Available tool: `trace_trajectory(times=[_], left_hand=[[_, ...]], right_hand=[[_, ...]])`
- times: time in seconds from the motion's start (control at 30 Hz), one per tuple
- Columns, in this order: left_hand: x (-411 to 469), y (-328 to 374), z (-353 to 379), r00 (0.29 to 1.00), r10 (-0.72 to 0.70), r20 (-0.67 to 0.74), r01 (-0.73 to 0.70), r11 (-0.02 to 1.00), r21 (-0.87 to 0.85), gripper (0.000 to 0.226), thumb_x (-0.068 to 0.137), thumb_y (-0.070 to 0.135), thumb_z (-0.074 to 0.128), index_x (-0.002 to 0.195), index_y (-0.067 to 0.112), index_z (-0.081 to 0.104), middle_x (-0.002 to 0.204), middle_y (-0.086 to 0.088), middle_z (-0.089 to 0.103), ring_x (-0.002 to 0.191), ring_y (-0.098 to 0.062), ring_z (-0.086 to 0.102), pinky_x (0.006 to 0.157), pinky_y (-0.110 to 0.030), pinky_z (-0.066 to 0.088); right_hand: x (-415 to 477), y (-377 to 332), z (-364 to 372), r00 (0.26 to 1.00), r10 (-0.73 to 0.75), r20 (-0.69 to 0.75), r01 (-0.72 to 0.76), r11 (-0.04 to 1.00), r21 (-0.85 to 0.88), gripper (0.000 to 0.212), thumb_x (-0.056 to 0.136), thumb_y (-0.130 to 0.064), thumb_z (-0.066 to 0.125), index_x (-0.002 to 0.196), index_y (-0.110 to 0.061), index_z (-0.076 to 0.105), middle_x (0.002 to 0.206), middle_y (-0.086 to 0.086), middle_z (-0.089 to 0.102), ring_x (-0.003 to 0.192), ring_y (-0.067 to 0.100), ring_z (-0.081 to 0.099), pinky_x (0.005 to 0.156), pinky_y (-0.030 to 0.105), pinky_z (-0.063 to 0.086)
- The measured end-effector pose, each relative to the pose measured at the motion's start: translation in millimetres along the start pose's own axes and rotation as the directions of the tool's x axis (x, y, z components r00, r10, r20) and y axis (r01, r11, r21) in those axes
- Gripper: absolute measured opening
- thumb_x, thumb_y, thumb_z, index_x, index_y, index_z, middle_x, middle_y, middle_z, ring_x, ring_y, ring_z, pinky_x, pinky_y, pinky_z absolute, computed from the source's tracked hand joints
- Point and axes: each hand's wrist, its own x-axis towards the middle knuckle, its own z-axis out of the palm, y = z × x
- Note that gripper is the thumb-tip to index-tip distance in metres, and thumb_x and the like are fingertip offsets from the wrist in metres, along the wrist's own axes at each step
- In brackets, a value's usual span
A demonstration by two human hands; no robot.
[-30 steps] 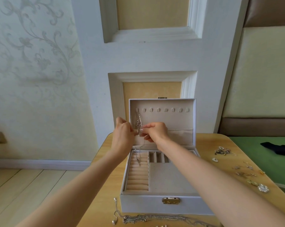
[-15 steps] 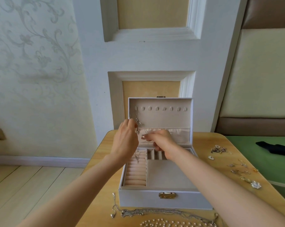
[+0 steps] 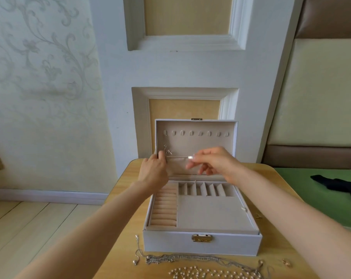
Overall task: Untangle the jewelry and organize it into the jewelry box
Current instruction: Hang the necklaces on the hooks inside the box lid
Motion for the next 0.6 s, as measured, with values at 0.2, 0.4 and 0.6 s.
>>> trace_trajectory(times=[0.2, 0.4, 0.6], left_hand=[[-10, -10, 20, 0.995, 0.004, -0.101, -0.024, 0.979, -0.202, 0.026, 0.082, -0.005, 0.039, 0.106, 0.005, 0.039, 0.09, -0.015, 0.057, 0.078, -0.032, 0.051, 0.059, -0.037, 0.037], [6, 0, 1, 0.996, -0.032, -0.077, 0.035, 0.999, 0.031, 0.023, 0.091, 0.001, 0.035, 0.112, 0.009, 0.038, 0.088, -0.01, 0.055, 0.061, -0.025, 0.041, 0.053, -0.032, 0.03], [10, 3, -1, 0.988, -0.143, -0.065, 0.143, 0.99, -0.012, 0.022, 0.089, -0.005, 0.034, 0.108, 0.006, 0.036, 0.085, -0.013, 0.061, 0.061, -0.026, 0.041, 0.053, -0.032, 0.03]], right_hand=[[35, -40, -3, 0.981, -0.145, -0.127, 0.161, 0.979, 0.128, 0.022, 0.087, -0.014, 0.065, 0.105, -0.001, 0.065, 0.094, 0.006, 0.073, 0.061, 0.01, 0.058, 0.054, 0.017, 0.045], [59, -47, 3, 0.968, -0.189, -0.166, 0.196, 0.98, 0.024, 0.004, 0.087, -0.01, 0.064, 0.088, -0.006, 0.066, 0.089, 0.008, 0.072, 0.067, 0.009, 0.059, 0.055, 0.014, 0.047], [77, -23, 8, 0.962, -0.132, -0.238, 0.12, 0.991, -0.065, 0.008, 0.085, -0.006, 0.066, 0.077, -0.006, 0.065, 0.087, 0.013, 0.071, 0.059, 0.006, 0.061, 0.049, 0.009, 0.046]])
